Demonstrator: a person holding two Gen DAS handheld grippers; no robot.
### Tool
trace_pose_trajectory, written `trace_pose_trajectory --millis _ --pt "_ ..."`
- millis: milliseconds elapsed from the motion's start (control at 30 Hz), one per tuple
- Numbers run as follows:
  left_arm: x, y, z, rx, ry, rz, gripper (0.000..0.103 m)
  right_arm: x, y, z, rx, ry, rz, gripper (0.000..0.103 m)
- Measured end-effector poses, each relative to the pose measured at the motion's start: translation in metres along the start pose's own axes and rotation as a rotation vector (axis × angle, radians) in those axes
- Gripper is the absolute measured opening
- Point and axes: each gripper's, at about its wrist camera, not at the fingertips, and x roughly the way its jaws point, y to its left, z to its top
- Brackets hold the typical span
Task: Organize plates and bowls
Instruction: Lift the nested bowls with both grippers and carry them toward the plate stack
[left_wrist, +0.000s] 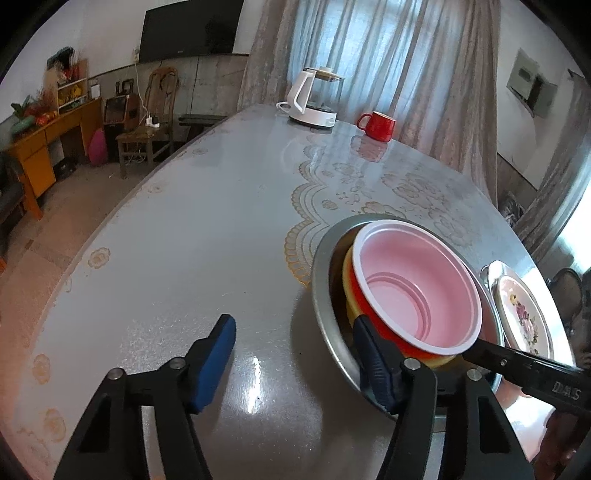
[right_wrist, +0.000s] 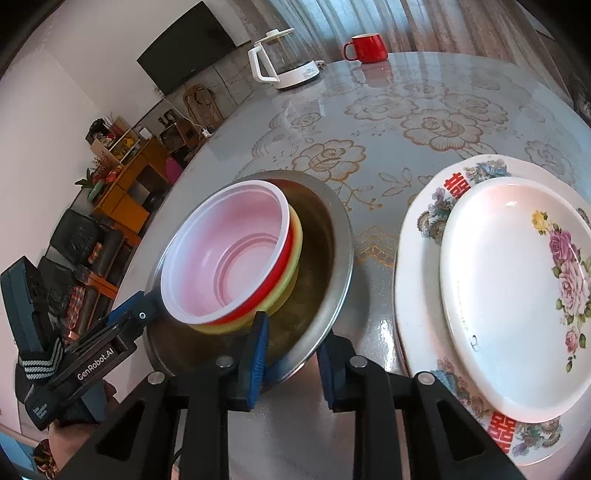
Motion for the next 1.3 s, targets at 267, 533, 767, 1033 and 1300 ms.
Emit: trace_pose_trajectory --millis 267,533,767,1033,1300 --pt "-0.014 0.010 -0.009 0.005 -0.019 0.051 0.063 0.006 0.016 -0.001 -0.063 0.022 0.015 0.025" --pt "-0.018 0.012 -0.011 0.007 -0.022 0.056 0.063 0.013 0.011 0.004 -0.017 0.038 0.030 0.026" --pt "-0.016 0.014 -0.010 -0.016 -0.016 0.056 0.062 0.013 0.009 0.015 -0.020 0.009 -0.015 0.026" --pt "-0.012 0.016 -0.007 -0.041 -0.005 0.074 0.069 0.033 0.007 0.026 -0.013 0.039 -0.047 0.023" --pt "-0.008 0.025 -0.009 -0.085 0.004 0.076 0.078 0.035 0.009 0.026 -0.030 0.038 -0.049 0.022"
